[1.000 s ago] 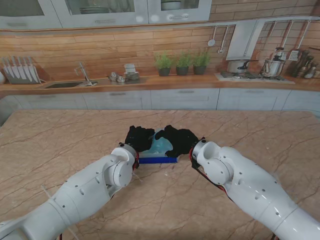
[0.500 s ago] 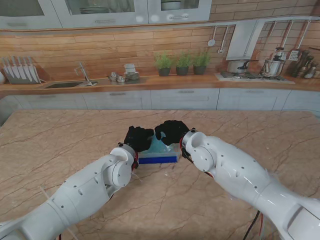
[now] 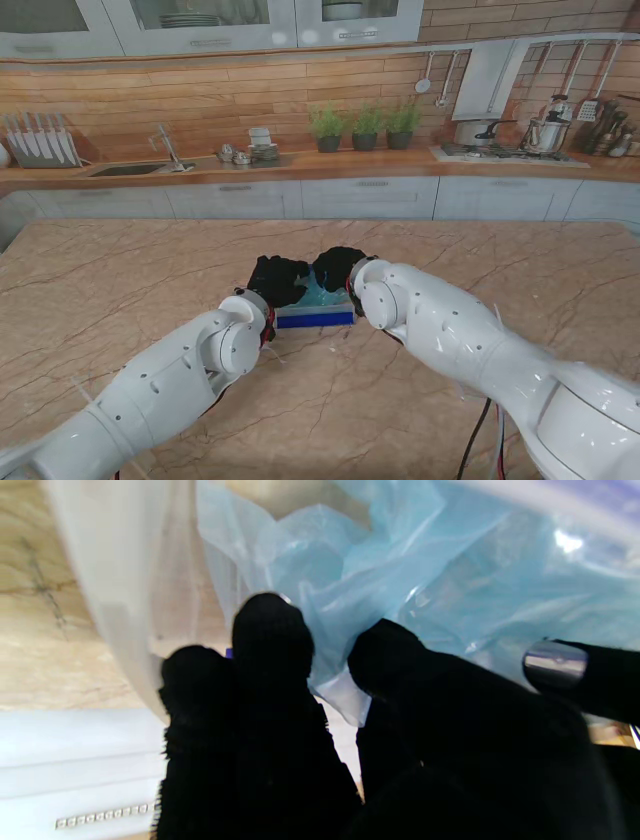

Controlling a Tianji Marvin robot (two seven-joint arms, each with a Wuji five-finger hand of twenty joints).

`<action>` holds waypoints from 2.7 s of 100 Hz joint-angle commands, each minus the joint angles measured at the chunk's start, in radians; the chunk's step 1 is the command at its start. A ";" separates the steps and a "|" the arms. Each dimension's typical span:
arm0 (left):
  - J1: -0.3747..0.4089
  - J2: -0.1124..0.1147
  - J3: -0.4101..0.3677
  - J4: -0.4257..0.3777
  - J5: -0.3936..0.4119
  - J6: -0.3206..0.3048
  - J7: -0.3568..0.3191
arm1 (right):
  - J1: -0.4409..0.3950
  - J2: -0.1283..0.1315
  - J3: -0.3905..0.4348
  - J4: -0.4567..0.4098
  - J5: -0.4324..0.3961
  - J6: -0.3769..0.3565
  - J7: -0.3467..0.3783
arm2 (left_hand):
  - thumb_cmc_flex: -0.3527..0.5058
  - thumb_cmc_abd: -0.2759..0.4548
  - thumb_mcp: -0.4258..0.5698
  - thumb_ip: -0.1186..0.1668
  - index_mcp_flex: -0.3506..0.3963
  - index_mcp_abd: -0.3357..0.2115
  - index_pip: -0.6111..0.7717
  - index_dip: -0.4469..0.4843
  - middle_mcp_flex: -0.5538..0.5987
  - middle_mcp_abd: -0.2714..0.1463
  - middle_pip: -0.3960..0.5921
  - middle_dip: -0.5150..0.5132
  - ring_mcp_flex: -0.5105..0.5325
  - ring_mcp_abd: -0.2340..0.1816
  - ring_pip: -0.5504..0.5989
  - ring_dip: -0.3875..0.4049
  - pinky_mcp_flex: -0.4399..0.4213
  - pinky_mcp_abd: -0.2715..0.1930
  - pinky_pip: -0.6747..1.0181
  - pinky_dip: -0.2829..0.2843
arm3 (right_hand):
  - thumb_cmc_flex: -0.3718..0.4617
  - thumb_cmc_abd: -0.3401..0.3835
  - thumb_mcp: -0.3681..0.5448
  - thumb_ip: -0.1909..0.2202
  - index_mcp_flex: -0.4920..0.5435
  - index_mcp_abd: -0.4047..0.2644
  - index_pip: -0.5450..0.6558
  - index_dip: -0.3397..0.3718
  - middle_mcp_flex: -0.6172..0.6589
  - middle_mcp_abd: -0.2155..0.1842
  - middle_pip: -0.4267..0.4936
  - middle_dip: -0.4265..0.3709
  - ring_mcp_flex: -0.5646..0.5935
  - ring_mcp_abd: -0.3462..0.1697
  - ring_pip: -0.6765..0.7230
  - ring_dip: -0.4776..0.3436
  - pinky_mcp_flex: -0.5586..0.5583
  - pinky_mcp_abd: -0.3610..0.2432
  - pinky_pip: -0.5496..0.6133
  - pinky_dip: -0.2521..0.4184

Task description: Fold the bubble film and place it into the plastic crate

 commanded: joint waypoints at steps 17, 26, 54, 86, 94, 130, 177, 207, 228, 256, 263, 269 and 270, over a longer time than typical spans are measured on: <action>0.036 0.009 -0.038 -0.031 0.007 -0.017 0.017 | 0.029 -0.026 -0.045 0.054 0.022 0.029 0.053 | -0.148 0.184 -0.185 0.115 -0.103 0.000 -0.231 0.001 -0.141 0.003 -0.084 -0.093 -0.071 -0.009 -0.049 -0.016 -0.029 0.027 -0.048 -0.027 | 0.035 -0.034 0.039 -0.024 -0.002 -0.001 -0.051 -0.006 0.045 0.034 0.055 0.005 0.048 0.024 0.096 0.030 0.027 -0.018 0.120 0.015; 0.064 0.003 -0.070 -0.051 -0.003 -0.039 0.063 | 0.034 -0.035 -0.055 0.076 0.029 0.030 0.055 | -0.132 0.224 -0.232 0.125 -0.117 0.000 -0.241 0.001 -0.141 -0.004 -0.071 -0.088 -0.054 -0.005 -0.032 -0.004 -0.019 0.025 -0.029 -0.013 | 0.026 -0.055 0.029 -0.021 -0.003 -0.001 -0.043 0.000 0.043 0.037 0.059 0.007 0.047 0.024 0.106 0.030 0.025 -0.020 0.128 0.013; 0.144 -0.039 -0.138 -0.086 -0.060 -0.188 0.255 | 0.033 -0.048 -0.057 0.104 0.040 0.024 0.043 | 0.012 0.133 -0.194 0.033 0.041 -0.020 0.049 -0.052 0.171 -0.017 0.096 -0.035 0.249 0.073 0.217 0.085 0.226 0.117 0.271 0.152 | 0.024 -0.045 0.010 -0.019 -0.007 -0.006 -0.016 0.000 0.032 0.040 0.060 0.004 0.028 0.043 0.105 0.022 0.000 -0.004 0.125 0.008; 0.154 -0.062 -0.134 -0.135 -0.243 -0.122 0.159 | 0.025 -0.049 -0.042 0.111 0.054 0.003 0.035 | 0.095 0.109 -0.146 0.010 0.131 0.103 -0.077 -0.162 0.177 0.055 -0.036 -0.165 0.232 0.158 0.136 -0.041 0.353 0.195 0.129 0.060 | 0.029 -0.037 -0.001 -0.017 0.007 -0.025 0.030 0.014 0.028 0.037 0.059 0.002 0.016 0.050 0.101 0.015 -0.013 0.002 0.122 0.004; 0.123 -0.079 -0.107 -0.082 -0.264 -0.108 0.163 | 0.025 -0.047 -0.039 0.109 0.060 -0.005 0.041 | 0.091 0.119 -0.151 0.011 0.118 0.104 -0.095 -0.162 0.161 0.053 -0.037 -0.169 0.220 0.156 0.133 -0.046 0.343 0.190 0.122 0.055 | 0.029 -0.032 -0.001 -0.018 0.007 -0.027 0.036 0.017 0.024 0.035 0.056 0.000 0.008 0.052 0.097 0.013 -0.021 0.003 0.118 0.003; 0.049 -0.107 -0.027 0.018 -0.297 0.094 0.081 | 0.024 -0.017 -0.033 0.082 0.028 -0.045 0.043 | 0.024 0.185 -0.140 0.031 0.110 0.174 -0.239 -0.160 0.079 0.129 -0.056 -0.206 0.118 0.229 0.124 -0.061 0.241 0.260 0.103 0.065 | 0.012 -0.061 -0.023 -0.019 0.007 -0.066 0.050 0.041 0.016 -0.010 0.003 -0.009 -0.068 0.078 0.002 -0.021 -0.131 0.053 -0.002 -0.020; 0.030 -0.073 -0.002 -0.038 -0.318 0.199 -0.074 | -0.008 0.033 -0.004 0.019 -0.113 -0.061 -0.072 | -0.005 0.225 -0.167 0.070 0.150 0.175 -0.311 -0.173 0.071 0.149 -0.093 -0.228 0.102 0.249 0.100 -0.073 0.234 0.287 0.106 0.076 | -0.204 -0.113 -0.104 0.068 -0.090 -0.044 -0.195 0.197 -0.119 -0.067 -0.063 0.001 -0.203 0.109 -0.204 -0.055 -0.332 0.115 -0.223 -0.083; 0.013 -0.062 0.024 -0.040 -0.286 0.211 -0.108 | -0.089 0.082 0.152 -0.109 -0.166 -0.048 -0.128 | -0.022 0.256 -0.198 0.080 0.148 0.176 -0.326 -0.172 0.062 0.152 -0.101 -0.237 0.088 0.248 0.091 -0.077 0.225 0.286 0.103 0.077 | -0.227 -0.092 -0.133 0.074 -0.077 -0.043 -0.199 0.223 -0.137 -0.061 -0.067 0.000 -0.227 0.119 -0.202 -0.055 -0.353 0.121 -0.227 -0.080; 0.012 -0.059 0.023 -0.045 -0.284 0.208 -0.113 | -0.131 0.098 0.216 -0.159 -0.196 -0.064 -0.164 | -0.064 0.319 -0.270 0.117 0.148 0.179 -0.350 -0.171 0.052 0.154 -0.107 -0.244 0.079 0.247 0.087 -0.081 0.215 0.281 0.099 0.077 | -0.087 -0.080 -0.154 0.004 -0.078 -0.103 0.039 0.077 -0.067 -0.077 -0.048 0.003 -0.178 0.108 -0.171 -0.057 -0.321 0.116 -0.209 -0.092; 0.031 -0.061 0.000 -0.060 -0.272 0.173 -0.068 | -0.167 0.133 0.256 -0.225 -0.214 -0.133 -0.092 | -0.048 0.297 -0.280 0.113 0.124 0.143 -0.322 -0.141 0.045 0.137 -0.102 -0.234 0.076 0.246 0.086 -0.081 0.207 0.280 0.104 0.081 | -0.039 -0.100 -0.096 -0.012 0.054 -0.157 0.121 0.077 0.094 -0.090 -0.002 0.018 -0.112 0.102 -0.036 0.026 -0.294 0.095 -0.194 -0.085; 0.040 -0.060 -0.010 -0.071 -0.273 0.163 -0.058 | -0.170 0.136 0.255 -0.228 -0.213 -0.135 -0.082 | -0.049 0.296 -0.281 0.113 0.122 0.138 -0.318 -0.139 0.048 0.132 -0.100 -0.231 0.079 0.242 0.088 -0.081 0.206 0.276 0.104 0.081 | -0.038 -0.103 -0.090 -0.014 0.058 -0.156 0.121 0.078 0.097 -0.083 0.010 0.028 -0.109 0.095 -0.009 0.043 -0.287 0.092 -0.186 -0.076; 0.049 -0.061 -0.018 -0.079 -0.273 0.152 -0.043 | -0.169 0.137 0.250 -0.225 -0.213 -0.136 -0.079 | -0.054 0.296 -0.282 0.113 0.120 0.136 -0.311 -0.135 0.051 0.131 -0.097 -0.228 0.083 0.243 0.090 -0.080 0.208 0.277 0.107 0.082 | -0.040 -0.102 -0.088 -0.016 0.058 -0.157 0.121 0.079 0.099 -0.082 0.016 0.032 -0.106 0.093 0.005 0.050 -0.284 0.092 -0.183 -0.072; 0.050 -0.061 -0.020 -0.080 -0.272 0.150 -0.041 | -0.169 0.136 0.249 -0.224 -0.213 -0.136 -0.079 | -0.055 0.296 -0.282 0.113 0.119 0.136 -0.311 -0.135 0.050 0.131 -0.097 -0.227 0.083 0.243 0.090 -0.080 0.207 0.278 0.107 0.082 | -0.040 -0.102 -0.089 -0.016 0.058 -0.157 0.121 0.079 0.099 -0.081 0.016 0.032 -0.106 0.093 0.006 0.051 -0.284 0.092 -0.183 -0.071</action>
